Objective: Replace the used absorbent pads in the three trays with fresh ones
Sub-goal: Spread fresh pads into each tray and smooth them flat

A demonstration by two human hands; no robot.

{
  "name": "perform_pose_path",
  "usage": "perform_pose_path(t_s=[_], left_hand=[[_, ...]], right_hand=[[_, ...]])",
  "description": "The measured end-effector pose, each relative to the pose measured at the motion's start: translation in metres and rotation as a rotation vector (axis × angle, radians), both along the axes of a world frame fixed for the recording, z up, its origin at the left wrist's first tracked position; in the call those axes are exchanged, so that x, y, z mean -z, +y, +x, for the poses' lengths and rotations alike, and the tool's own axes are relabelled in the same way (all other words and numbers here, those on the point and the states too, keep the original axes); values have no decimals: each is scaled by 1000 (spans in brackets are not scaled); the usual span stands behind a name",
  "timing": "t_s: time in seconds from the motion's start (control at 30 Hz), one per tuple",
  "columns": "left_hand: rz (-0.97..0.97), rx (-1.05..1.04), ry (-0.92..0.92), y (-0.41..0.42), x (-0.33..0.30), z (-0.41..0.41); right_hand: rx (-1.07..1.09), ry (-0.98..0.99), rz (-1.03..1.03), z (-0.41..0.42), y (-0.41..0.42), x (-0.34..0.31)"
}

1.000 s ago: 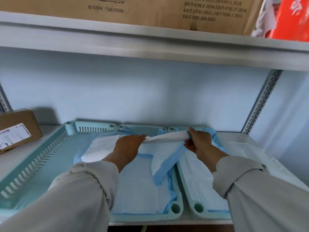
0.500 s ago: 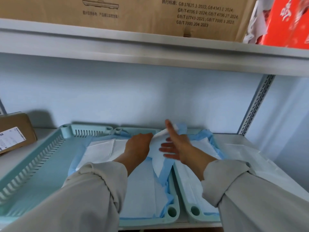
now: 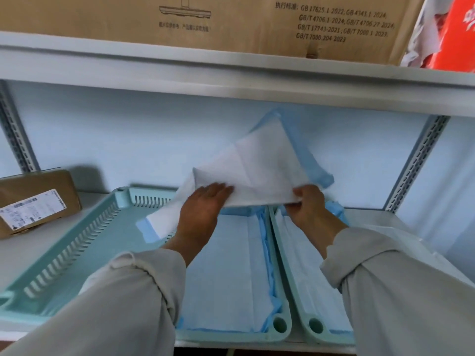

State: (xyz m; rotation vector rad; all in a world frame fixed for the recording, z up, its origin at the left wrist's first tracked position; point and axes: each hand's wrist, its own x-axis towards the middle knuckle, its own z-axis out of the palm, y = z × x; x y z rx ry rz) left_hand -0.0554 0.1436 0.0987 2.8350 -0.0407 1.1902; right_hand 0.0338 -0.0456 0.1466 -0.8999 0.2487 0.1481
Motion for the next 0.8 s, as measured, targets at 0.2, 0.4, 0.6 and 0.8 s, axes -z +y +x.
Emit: perform_pose_path(t_s=[0.2,0.4,0.6,0.8], left_hand=[[146,175,864,-22,53,-16],[62,160,1165,-43,85,-26],[-153,174,1216,-29,67,-16],[-263,-90,945,11,59,-4]], right_hand=[[-81,279,-706,3,-48,76],[-259,98,-1545,1,-50,98],[-466,-263,-1899,-9,-9,90],[-578,-235,-1714,-2,12,104]])
